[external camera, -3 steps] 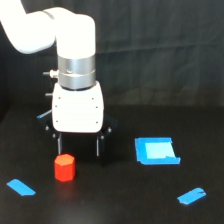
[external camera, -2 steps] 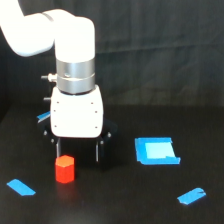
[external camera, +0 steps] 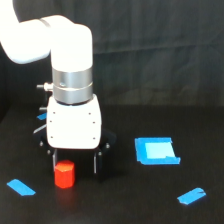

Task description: Pick up the red object from the table

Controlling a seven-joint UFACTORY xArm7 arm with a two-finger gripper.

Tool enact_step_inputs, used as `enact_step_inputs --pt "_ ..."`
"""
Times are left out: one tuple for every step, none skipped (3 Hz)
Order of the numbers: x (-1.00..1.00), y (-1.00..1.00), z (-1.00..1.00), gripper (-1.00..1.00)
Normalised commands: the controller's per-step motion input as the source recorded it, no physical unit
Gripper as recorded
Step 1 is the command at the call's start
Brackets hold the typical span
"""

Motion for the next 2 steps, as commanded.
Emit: enact_step_inputs --pt "0.17 -0.12 -0.26 -0.07" --pt "0.10 0.01 -0.37 -0.48"
